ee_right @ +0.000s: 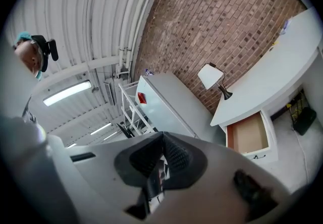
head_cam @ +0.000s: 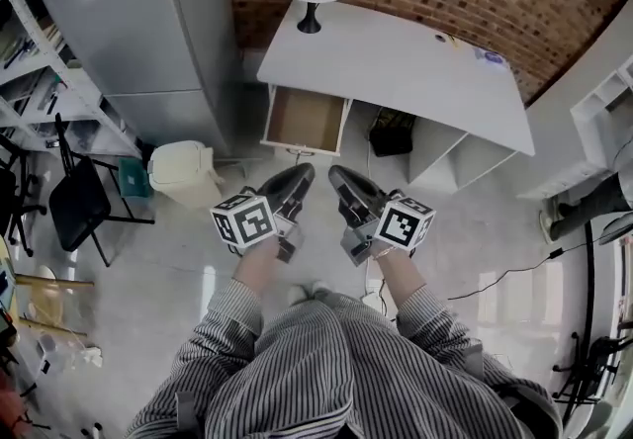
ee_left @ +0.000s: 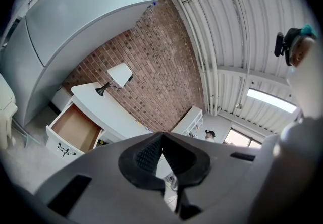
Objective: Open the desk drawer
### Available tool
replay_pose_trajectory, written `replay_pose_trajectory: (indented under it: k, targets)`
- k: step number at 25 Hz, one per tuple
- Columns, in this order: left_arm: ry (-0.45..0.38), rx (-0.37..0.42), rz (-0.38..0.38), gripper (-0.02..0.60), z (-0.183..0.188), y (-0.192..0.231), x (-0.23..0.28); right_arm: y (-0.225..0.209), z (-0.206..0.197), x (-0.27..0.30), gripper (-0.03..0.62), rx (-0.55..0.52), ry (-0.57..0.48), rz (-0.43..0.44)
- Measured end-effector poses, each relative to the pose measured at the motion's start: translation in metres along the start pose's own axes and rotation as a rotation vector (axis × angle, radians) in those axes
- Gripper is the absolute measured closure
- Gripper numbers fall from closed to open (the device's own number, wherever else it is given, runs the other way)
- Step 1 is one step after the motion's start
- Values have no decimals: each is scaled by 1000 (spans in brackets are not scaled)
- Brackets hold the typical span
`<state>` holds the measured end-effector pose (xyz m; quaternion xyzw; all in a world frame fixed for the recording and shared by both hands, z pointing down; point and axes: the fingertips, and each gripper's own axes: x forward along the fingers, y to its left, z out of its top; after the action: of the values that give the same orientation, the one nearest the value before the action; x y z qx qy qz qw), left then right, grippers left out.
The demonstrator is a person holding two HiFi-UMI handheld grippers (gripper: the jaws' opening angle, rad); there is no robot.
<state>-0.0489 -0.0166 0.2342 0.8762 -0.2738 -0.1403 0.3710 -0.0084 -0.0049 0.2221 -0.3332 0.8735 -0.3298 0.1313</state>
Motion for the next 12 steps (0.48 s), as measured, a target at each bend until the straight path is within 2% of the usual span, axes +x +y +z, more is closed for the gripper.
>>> replay_pose_trajectory:
  k: [3, 7, 12]
  targets:
    - [14, 28, 0, 569, -3, -9, 7, 1, 7, -8, 576, -14, -7, 6]
    - [36, 120, 65, 569, -2, -16, 6, -2, 8, -17, 576, -61, 46, -18]
    - [29, 128, 98, 569, -4, -24, 8, -16, 9, -25, 576, -124, 109, -85]
